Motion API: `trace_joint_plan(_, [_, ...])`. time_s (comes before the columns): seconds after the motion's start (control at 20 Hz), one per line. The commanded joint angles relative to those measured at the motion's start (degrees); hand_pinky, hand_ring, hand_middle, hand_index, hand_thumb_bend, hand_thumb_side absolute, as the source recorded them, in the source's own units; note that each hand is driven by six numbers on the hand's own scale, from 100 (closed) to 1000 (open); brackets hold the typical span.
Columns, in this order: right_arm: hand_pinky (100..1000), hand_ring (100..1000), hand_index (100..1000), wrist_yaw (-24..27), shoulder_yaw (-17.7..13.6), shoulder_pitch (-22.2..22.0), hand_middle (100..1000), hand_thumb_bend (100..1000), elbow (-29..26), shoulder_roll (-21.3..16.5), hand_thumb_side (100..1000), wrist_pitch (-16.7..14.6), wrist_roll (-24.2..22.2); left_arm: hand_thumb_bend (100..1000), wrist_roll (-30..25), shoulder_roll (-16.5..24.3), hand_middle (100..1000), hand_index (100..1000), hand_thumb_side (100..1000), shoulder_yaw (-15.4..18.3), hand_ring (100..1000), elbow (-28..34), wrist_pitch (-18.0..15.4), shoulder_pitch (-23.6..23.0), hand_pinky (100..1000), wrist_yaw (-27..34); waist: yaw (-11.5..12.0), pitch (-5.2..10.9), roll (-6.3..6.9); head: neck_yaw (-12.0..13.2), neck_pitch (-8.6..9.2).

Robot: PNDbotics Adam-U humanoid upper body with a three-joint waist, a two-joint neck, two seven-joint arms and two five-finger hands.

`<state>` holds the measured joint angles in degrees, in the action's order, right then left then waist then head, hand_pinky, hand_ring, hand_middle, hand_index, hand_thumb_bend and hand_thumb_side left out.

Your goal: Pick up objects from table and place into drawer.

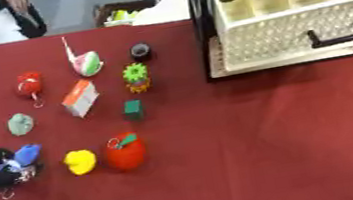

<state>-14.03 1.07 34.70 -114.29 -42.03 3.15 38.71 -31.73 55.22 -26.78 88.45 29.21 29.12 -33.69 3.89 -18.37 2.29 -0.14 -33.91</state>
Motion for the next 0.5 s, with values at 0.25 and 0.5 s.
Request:
trace_joint_plan(0.25, [534,608,733,0.6,-0.63,0.37,594,100,-0.3,-1.12,497,-0.61,-0.12,407,-0.65,0.88,767,928,893,-0.19,740,-2.53,-1.94,1.31,668,-5.88,-0.06,0.95,0.18,0.24,0.57])
trace_joint_plan(0.5, [533,607,732,0.84,-0.54,0.37,592,100,-0.3,-1.19,499,-1.13,-0.23,384,-0.56,0.81,760,928,874,-0.17,741,-4.11,-2.39,0.99,669,-8.42,0.12,1.0,0.39,0.22,0.53])
